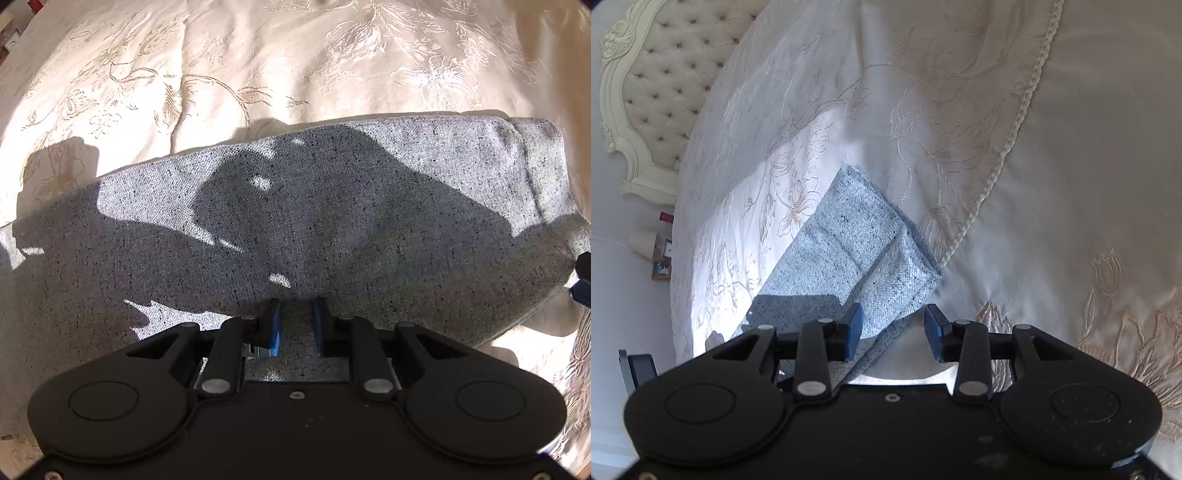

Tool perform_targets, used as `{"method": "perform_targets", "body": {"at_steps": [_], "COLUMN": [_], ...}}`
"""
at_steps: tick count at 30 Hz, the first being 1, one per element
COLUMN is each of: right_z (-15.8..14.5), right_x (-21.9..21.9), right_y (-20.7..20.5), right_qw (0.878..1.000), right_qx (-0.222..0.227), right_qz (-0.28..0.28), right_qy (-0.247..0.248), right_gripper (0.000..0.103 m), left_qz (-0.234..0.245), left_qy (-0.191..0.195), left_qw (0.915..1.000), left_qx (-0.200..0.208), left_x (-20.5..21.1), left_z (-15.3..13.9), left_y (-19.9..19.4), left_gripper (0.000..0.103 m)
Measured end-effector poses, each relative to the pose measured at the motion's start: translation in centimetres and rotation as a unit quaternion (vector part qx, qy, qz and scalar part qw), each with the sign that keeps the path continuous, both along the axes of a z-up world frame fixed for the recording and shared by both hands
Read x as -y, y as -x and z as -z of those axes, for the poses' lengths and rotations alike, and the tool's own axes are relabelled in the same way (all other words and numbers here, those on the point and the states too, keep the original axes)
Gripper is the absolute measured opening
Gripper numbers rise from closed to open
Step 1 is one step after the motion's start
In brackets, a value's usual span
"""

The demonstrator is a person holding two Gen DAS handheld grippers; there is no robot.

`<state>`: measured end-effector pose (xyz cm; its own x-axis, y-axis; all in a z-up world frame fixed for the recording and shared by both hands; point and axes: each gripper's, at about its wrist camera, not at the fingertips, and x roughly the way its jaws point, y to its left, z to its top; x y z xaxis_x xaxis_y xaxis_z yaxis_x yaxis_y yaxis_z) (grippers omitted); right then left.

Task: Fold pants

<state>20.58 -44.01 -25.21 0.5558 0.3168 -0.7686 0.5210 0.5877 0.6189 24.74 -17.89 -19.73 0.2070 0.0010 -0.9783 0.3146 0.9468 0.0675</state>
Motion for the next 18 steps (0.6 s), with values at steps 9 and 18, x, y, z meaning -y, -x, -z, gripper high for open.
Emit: {"method": "perform_targets", "body": {"at_steps": [9,18], "right_z": [0.3,1.1], "right_x": [2.5,3.1], "right_y": [0.6,-2.6], "right_qw": [0.999,1.000], "right_qx": [-0.006,0.008], "right_qz": [0.048,0.013], "right_qy": [-0.013,-0.016], "right_gripper": [0.042,0.042], "left_qz": [0.002,0.002], "left_qy": [-0.004,0.001], "left_qw": [1.0000,1.0000], "left_qx": [0.002,0.002], "left_x": [0.5,0.3], "left_z": [-0.1,0.0], "left_y": [0.1,0.0], "left_gripper": [0.026,0.026]}}
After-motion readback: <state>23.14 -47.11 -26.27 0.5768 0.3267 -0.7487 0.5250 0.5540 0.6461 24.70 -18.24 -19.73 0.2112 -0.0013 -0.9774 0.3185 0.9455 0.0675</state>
